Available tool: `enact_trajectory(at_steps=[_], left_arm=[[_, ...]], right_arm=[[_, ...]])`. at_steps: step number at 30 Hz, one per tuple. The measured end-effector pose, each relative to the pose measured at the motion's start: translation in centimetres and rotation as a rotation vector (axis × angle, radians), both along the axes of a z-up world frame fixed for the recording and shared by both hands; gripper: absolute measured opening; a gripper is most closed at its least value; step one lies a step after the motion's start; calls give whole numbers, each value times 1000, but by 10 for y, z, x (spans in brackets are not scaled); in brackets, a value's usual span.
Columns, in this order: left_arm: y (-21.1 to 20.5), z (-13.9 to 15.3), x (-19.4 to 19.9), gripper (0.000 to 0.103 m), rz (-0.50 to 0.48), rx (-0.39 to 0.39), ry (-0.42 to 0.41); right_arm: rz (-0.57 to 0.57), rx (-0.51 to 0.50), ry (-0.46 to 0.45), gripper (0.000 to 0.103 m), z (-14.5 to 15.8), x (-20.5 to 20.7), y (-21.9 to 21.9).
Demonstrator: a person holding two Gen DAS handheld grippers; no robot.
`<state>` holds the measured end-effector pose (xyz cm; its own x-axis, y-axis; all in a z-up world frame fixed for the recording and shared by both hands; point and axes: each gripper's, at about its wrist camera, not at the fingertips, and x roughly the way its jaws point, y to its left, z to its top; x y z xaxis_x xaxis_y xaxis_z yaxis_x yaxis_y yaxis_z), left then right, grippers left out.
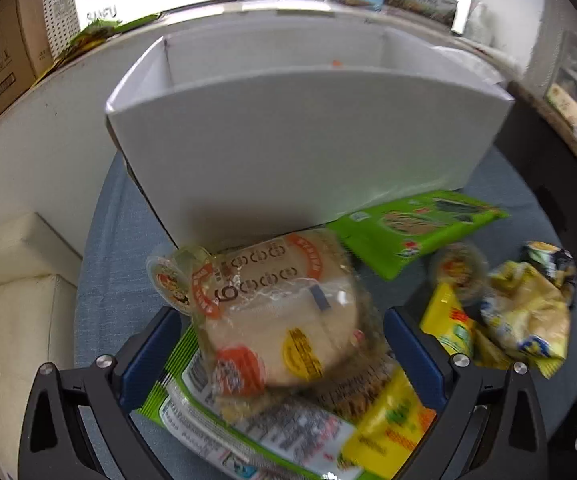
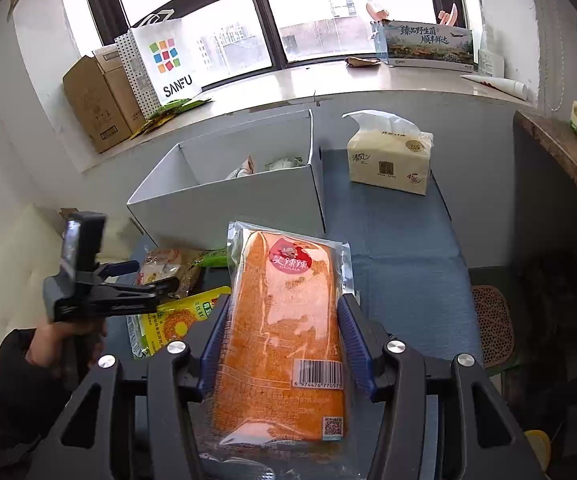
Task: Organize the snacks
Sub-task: 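Lift the orange packet with the right gripper while the left grasps the round bread packet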
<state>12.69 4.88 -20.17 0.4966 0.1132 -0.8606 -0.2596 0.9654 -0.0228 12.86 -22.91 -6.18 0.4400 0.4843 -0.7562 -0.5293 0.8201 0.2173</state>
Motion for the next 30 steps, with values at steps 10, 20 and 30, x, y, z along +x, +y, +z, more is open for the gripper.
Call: enact_trajectory(at_steps=[10, 20, 30], left_arm=[[12, 33, -35, 76, -6, -93, -164], [31, 104, -77, 76, -16, -149, -359], [21, 104, -77, 76, -45, -155, -364]], right_arm=[[10, 3, 6, 57, -3, -2, 2], [40, -52, -42, 4, -11, 17, 30], [45, -214, -59, 103, -42, -5, 8]])
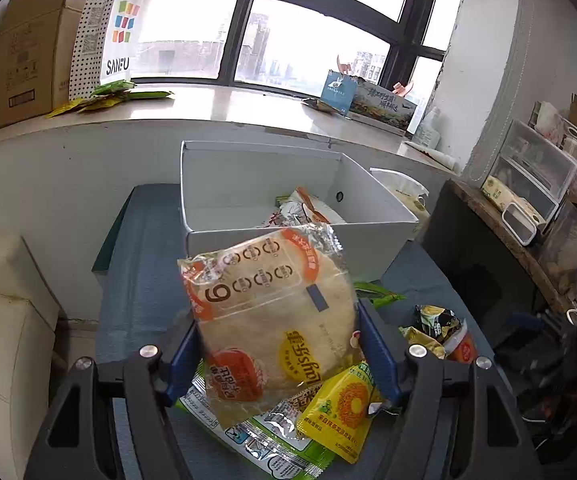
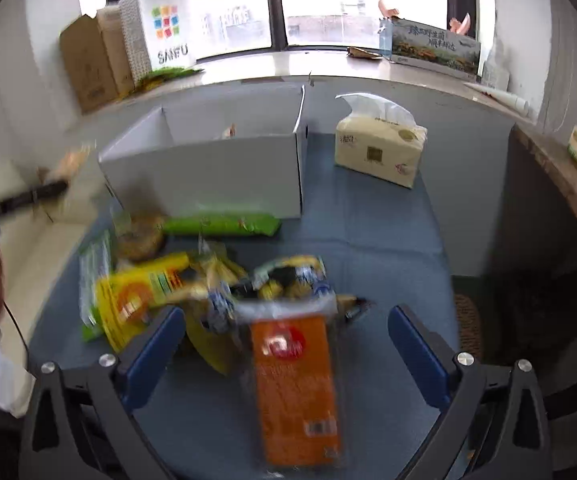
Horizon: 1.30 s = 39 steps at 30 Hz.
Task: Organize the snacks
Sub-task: 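Lift the orange packet with the right gripper while the left grasps the round bread packet, then drop both packets into the white box and open both grippers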
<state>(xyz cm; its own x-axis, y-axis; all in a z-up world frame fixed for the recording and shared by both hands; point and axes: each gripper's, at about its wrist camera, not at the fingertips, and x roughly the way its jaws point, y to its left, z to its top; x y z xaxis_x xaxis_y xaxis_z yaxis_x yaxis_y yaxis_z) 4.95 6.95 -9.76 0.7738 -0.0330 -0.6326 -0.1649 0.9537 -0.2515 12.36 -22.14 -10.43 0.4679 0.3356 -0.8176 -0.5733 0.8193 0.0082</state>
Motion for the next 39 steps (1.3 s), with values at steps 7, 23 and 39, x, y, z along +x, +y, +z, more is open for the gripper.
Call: enact_trajectory(at_steps=[7, 23, 39], left_arm=[[-10, 0, 2, 76, -27, 20, -2], [-2, 11, -1, 76, -30, -2, -39], [52, 58, 124, 76, -38, -35, -68]], right_arm=[[-15, -131, 99, 103, -54, -10, 13], [-15, 83, 61, 48, 12, -3, -12], [71, 199, -77, 48, 102, 128, 131]])
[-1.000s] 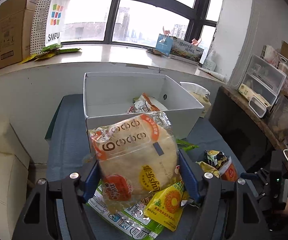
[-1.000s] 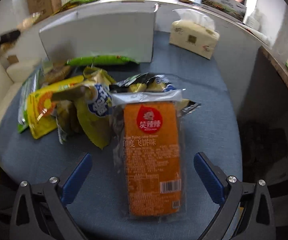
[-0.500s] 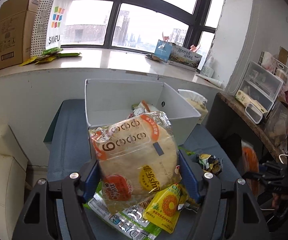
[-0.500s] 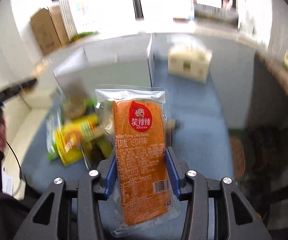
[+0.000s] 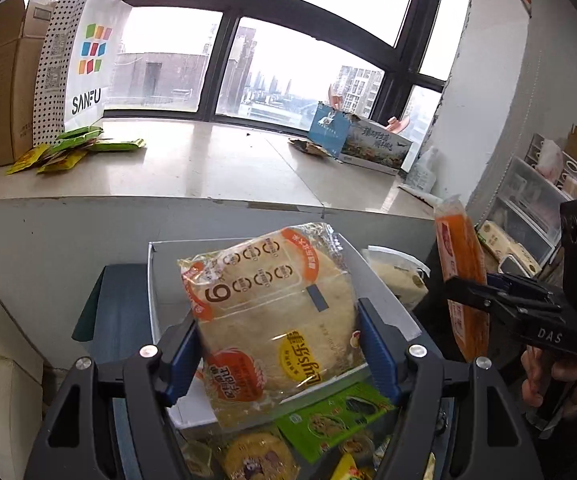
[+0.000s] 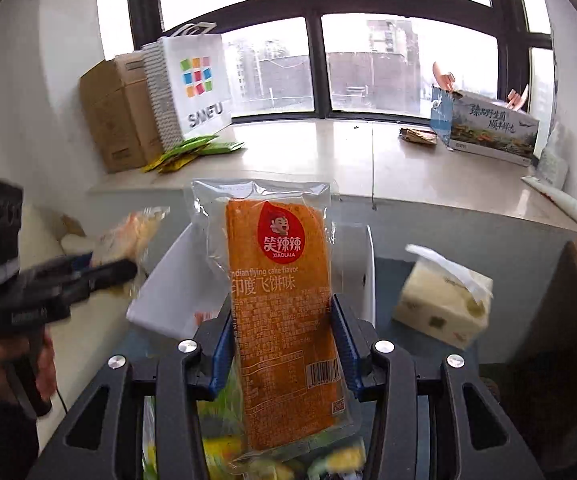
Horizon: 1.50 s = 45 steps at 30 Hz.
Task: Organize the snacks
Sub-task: 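Drop both packets into the white box and open both grippers, then grasp the yellow chip bag with the right gripper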
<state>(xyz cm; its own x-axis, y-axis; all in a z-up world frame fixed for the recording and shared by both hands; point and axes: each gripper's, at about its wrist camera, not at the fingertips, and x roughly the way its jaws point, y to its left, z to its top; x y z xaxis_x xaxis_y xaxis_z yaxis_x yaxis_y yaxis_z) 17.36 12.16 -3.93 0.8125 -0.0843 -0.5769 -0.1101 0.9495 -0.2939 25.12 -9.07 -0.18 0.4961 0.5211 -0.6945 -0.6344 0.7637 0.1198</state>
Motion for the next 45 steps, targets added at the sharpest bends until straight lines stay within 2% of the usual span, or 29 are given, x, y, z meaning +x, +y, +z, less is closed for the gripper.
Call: enact_trajectory(at_steps=[4, 7, 8, 9, 10, 11, 12, 14, 18, 20, 26, 32, 36, 39, 42, 45], left_arm=[[17, -13, 41, 76, 8, -22, 55], [25, -28, 67, 78, 23, 15, 113], [26, -34, 76, 86, 42, 42, 159], [27, -40, 83, 94, 67, 88, 203], [27, -43, 85, 97, 92, 126, 211], [29, -45, 84, 103, 110, 136, 210], [32, -47, 82, 103, 109, 119, 210], [35, -48, 77, 103, 110, 91, 203], [28, -42, 63, 103, 114, 157, 188], [26, -35, 54, 103, 109, 151, 170], [7, -5, 3, 103, 72, 158, 74], [-19, 9, -58, 103, 40, 177, 19], [-34, -6, -99, 103, 24, 128, 16], [-41, -23, -126, 103, 61, 99, 41], [-47, -39, -151, 103, 69, 20, 43], [-55, -50, -168, 103, 85, 10, 60]], right_arm=[[-15, -33, 60, 48, -21, 50, 38], [-27, -96, 96, 52, -44, 74, 56], [-22, -106, 101, 57, -50, 80, 57], [-16, -111, 106, 72, -54, 86, 60], [-29, -132, 98, 83, -57, 89, 62], [-57, -153, 71, 101, -56, 92, 61], [-84, -158, 28, 103, -53, 93, 58], [-103, -144, -29, 103, -45, 89, 50], [-73, -100, -13, 103, -33, 83, 41], [-54, -91, -32, 103, -26, 72, 37], [7, -27, -84, 103, -9, 15, 6], [46, -39, -129, 103, -8, -50, -31], [38, -18, -122, 103, -15, -86, -62], [27, 4, -107, 103, -25, -109, -85], [12, -34, -84, 103, -43, -129, -102], [-25, -66, -40, 103, -65, -143, -117]])
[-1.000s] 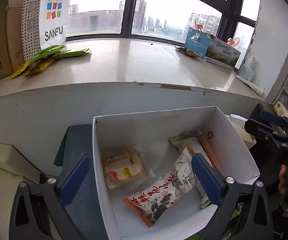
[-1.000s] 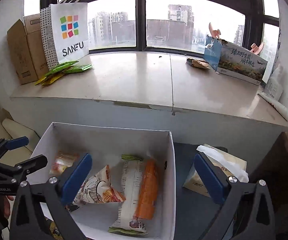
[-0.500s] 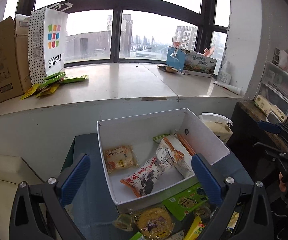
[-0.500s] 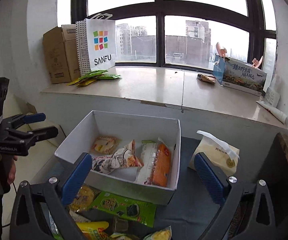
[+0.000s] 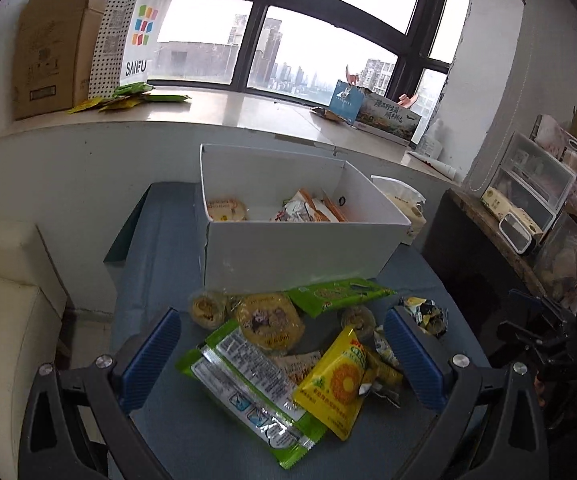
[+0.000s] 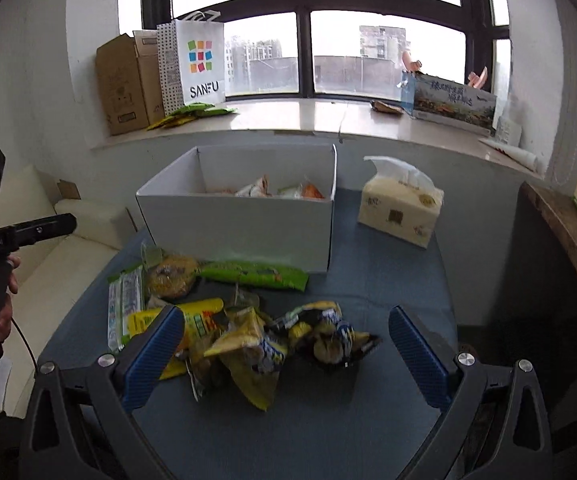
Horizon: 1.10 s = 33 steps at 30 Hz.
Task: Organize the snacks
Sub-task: 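Grasp the yellow chip bag with the right gripper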
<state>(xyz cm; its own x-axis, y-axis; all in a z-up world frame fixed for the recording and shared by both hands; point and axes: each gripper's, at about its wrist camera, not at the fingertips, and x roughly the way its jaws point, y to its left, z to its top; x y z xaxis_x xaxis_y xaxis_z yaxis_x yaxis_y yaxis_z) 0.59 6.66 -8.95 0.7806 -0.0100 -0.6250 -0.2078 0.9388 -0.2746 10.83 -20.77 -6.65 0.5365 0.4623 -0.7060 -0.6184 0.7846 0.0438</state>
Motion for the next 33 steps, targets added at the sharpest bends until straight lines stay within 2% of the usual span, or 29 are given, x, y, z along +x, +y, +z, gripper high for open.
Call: enact_trajectory(at_steps=[3, 6, 10, 13, 17, 19, 22, 26, 28, 29, 30, 31, 33], left_arm=[[-3, -5, -8, 103, -11, -7, 12], [-2, -5, -8, 103, 0, -11, 12], [-2, -7, -6, 103, -1, -20, 18], [-3, -10, -5, 103, -4, -25, 21], [-5, -12, -5, 103, -10, -21, 25], [-7, -13, -5, 103, -10, -18, 24], [-8, -16, -4, 103, -15, -24, 31], [-10, -18, -3, 103, -21, -25, 37], [-12, -19, -2, 103, -23, -28, 39], [-12, -19, -2, 103, -23, -27, 39], [-13, -20, -2, 103, -23, -26, 40], [-13, -21, -2, 103, -22, -26, 43], [-12, -22, -2, 103, -18, -27, 48]], right_arm=[[-13, 8, 64, 103, -22, -7, -11], [-21, -69, 53, 103, -40, -9, -4], [2, -169, -30, 103, -58, -13, 13], [20, -208, -106, 103, -68, -15, 24], [60, -287, -159, 103, -83, -17, 43], [83, -332, -223, 103, -92, -24, 49], [112, -417, -307, 96, -111, -35, 63], [127, -492, -385, 96, -126, -39, 79], [130, -496, -388, 88, -128, -35, 84], [136, -491, -384, 70, -129, -34, 86], [140, -502, -381, 47, -131, -34, 88], [139, -527, -388, 45, -134, -35, 92], [140, -534, -404, 30, -135, -39, 94]])
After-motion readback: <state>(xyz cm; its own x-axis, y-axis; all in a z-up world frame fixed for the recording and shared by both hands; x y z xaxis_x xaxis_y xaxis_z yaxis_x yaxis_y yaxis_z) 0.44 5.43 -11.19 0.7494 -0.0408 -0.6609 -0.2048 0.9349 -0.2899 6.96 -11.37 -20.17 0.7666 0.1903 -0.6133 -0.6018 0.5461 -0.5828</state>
